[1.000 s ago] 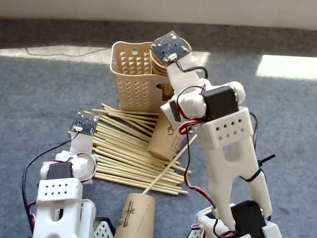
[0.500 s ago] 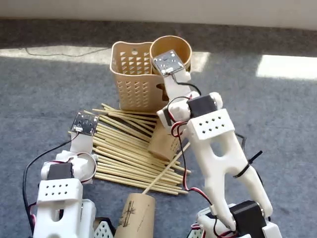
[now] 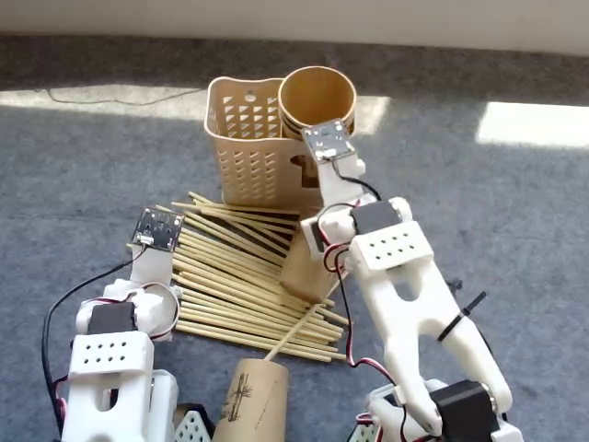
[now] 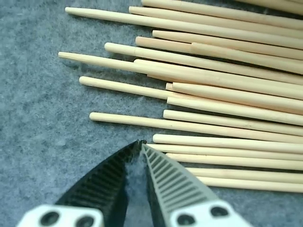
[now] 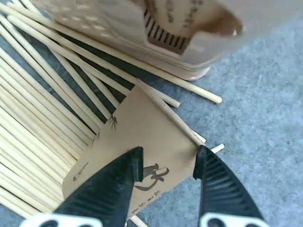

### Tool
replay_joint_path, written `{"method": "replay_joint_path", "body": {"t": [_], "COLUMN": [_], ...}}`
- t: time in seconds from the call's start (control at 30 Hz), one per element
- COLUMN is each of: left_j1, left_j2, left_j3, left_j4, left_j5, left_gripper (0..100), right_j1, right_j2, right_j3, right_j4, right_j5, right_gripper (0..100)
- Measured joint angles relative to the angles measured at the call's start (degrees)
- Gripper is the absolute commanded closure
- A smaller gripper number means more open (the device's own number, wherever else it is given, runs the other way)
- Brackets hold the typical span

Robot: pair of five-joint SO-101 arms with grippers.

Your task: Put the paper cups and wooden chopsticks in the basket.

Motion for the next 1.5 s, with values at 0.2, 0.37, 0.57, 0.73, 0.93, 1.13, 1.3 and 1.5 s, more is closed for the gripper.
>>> {"method": "replay_joint_path", "body": {"t": [0.2, 0.37, 0.57, 0.73, 0.93, 1.13, 1.3, 1.5], "left_j1": [0.0, 0.0, 0.0, 0.0, 0.0, 0.0, 0.0, 0.0], "left_j2": [0.0, 0.0, 0.0, 0.0, 0.0, 0.0, 0.0, 0.0], "left_j3": [0.0, 0.0, 0.0, 0.0, 0.0, 0.0, 0.0, 0.0], "left_j4": [0.0, 0.0, 0.0, 0.0, 0.0, 0.0, 0.0, 0.0], "left_j5": [0.0, 0.0, 0.0, 0.0, 0.0, 0.0, 0.0, 0.0], "left_gripper": [100, 100, 100, 100, 100, 100, 100, 100], "right_j1": [5.5, 8.7, 9.9, 10.0, 9.9, 9.1, 5.9, 5.7], "right_j2": [-0.5, -1.1, -6.9, -18.6, -25.8, -26.4, -26.5, -25.7], "right_j3": [1.4, 1.4, 2.0, 2.2, 2.2, 4.2, 4.8, 4.8], "right_j4": [2.3, 8.3, 13.3, 14.2, 14.2, 10.1, 5.5, 1.1], "right_j5": [-0.2, -0.2, -0.2, -0.1, -0.1, -0.1, -0.1, -0.8], "right_gripper": [82.4, 82.4, 82.4, 82.4, 82.4, 82.4, 82.4, 82.4]}}
